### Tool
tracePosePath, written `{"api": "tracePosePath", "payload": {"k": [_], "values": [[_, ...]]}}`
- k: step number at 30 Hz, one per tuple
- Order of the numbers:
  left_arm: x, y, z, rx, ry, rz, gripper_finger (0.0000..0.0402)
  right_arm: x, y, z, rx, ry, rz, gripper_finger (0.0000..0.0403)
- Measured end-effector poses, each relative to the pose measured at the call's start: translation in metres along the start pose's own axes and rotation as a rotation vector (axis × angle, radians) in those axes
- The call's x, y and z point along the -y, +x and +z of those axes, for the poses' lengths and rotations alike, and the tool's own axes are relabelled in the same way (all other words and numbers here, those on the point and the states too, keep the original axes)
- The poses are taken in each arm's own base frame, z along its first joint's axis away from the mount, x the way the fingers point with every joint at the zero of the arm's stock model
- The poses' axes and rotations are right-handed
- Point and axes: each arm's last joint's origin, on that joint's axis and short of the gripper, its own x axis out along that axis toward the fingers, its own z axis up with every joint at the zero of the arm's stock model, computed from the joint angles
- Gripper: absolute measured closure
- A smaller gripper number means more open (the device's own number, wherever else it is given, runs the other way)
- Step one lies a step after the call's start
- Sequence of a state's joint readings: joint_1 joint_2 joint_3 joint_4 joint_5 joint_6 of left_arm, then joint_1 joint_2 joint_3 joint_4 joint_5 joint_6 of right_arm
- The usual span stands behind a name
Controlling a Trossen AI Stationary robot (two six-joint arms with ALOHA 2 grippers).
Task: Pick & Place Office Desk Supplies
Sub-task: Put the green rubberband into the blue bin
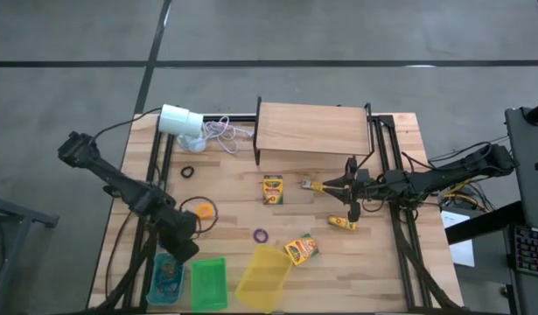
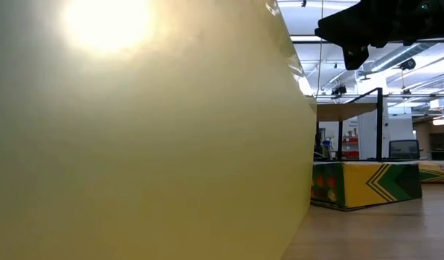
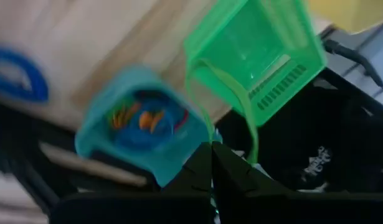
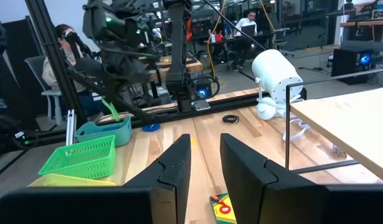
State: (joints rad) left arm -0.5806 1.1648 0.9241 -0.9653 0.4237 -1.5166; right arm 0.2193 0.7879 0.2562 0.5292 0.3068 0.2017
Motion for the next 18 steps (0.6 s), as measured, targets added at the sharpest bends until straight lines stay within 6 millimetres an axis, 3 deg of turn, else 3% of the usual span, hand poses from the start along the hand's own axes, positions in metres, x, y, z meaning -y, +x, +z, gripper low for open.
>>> {"api": "tracePosePath", "payload": {"k": [9,18], "values": [[-0.002,0.013,-0.03,0.002,-0.109,0.055,0.0395,0.0,0.0,0.0,0.0,0.0,0.0,0.033],[-0.008,0.024,-0.046,0.0,-0.189,0.091,0.0395,0.0,0.0,0.0,0.0,0.0,0.0,0.033]]}}
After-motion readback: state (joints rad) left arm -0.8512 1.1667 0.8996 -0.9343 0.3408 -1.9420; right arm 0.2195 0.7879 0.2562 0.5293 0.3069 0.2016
